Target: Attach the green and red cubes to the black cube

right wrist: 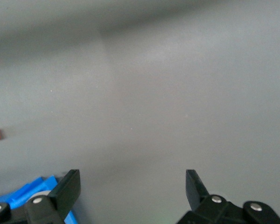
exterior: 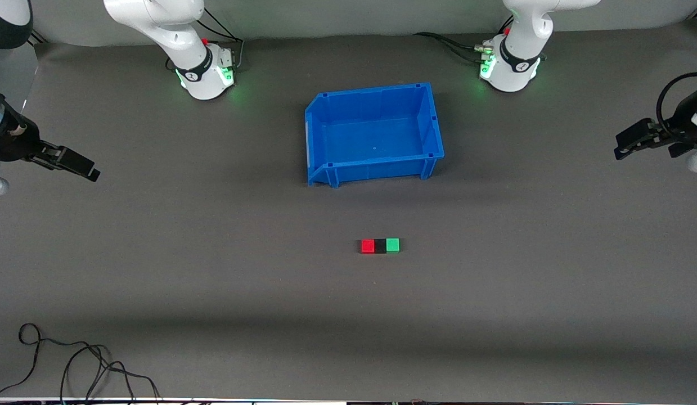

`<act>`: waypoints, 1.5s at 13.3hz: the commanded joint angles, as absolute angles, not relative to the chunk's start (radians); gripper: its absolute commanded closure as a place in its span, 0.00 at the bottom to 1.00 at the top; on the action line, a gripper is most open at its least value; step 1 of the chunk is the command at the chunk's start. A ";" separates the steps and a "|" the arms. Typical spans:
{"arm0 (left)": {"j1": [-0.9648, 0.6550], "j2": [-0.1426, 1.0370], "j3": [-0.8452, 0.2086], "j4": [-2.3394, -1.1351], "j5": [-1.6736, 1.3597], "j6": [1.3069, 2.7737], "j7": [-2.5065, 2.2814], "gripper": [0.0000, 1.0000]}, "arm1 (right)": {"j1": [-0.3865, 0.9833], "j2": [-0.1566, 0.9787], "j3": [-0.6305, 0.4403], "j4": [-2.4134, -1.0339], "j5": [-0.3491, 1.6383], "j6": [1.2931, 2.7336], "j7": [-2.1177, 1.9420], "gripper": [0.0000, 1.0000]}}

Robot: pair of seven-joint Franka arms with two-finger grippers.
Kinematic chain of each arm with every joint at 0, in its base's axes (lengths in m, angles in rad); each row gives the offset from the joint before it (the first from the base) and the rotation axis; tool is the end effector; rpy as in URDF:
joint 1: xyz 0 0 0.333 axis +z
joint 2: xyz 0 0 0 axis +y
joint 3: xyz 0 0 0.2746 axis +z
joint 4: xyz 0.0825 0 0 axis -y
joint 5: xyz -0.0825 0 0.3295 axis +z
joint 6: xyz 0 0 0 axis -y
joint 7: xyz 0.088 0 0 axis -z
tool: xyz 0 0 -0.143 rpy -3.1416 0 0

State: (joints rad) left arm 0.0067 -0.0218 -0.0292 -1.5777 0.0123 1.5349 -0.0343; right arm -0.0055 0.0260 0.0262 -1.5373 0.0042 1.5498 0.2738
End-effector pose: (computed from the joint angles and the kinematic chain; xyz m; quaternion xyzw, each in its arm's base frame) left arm 0.4896 -0.0094 0.5519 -0.9999 -0.0061 0.0103 0.0068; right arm 0.5044 0.0109 0.5462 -0.9920 0.1262 0.0070 0.0014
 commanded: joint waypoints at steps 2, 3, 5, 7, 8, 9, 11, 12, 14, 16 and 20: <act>-0.032 -0.081 -0.021 -1.658 0.035 1.532 -0.015 0.00 | -0.008 -0.011 0.012 -1.563 -0.015 1.565 0.126 0.00; -0.032 -0.107 -0.021 -1.690 0.035 1.555 -0.009 0.00 | -0.009 -0.012 0.008 -1.565 -0.011 1.565 0.098 0.00; -0.026 -0.104 -0.023 -1.687 0.034 1.562 -0.009 0.00 | -0.006 -0.011 -0.021 -1.565 0.003 1.566 0.077 0.00; -0.023 -0.106 -0.021 -1.686 0.035 1.560 -0.008 0.00 | -0.006 -0.009 -0.025 -1.566 0.006 1.565 0.077 0.00; -0.020 -0.103 -0.018 -1.678 0.034 1.559 -0.009 0.00 | -0.003 -0.009 -0.025 -1.566 0.005 1.565 0.077 0.00; -0.018 -0.106 -0.017 -1.677 0.034 1.551 -0.011 0.00 | -0.002 -0.009 -0.025 -1.566 0.006 1.562 0.077 0.00; -0.017 -0.106 -0.015 -1.678 0.025 1.549 -0.009 0.00 | -0.002 -0.009 -0.023 -1.566 0.008 1.560 0.077 0.00; -0.017 -0.104 -0.015 -1.678 0.025 1.552 -0.009 0.00 | -0.002 -0.008 -0.023 -1.566 0.011 1.559 0.074 0.00; -0.018 -0.104 -0.015 -1.678 0.025 1.560 -0.009 0.00 | -0.002 -0.008 -0.021 -1.562 0.029 1.559 0.074 0.00; -0.021 -0.101 -0.017 -1.680 0.017 1.562 -0.018 0.00 | -0.002 -0.006 -0.021 -1.562 0.037 1.552 0.075 0.00; -0.015 -0.107 -0.012 -1.680 0.017 1.537 -0.025 0.00 | 0.002 -0.008 -0.018 -1.557 0.037 1.551 0.089 0.00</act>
State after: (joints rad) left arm -0.0184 -0.0795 -0.0158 -1.6556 0.0184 1.5432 -0.0265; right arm -0.0023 0.0142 -0.0166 -1.5440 0.0179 1.5507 0.0983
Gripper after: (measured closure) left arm 0.000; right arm 0.000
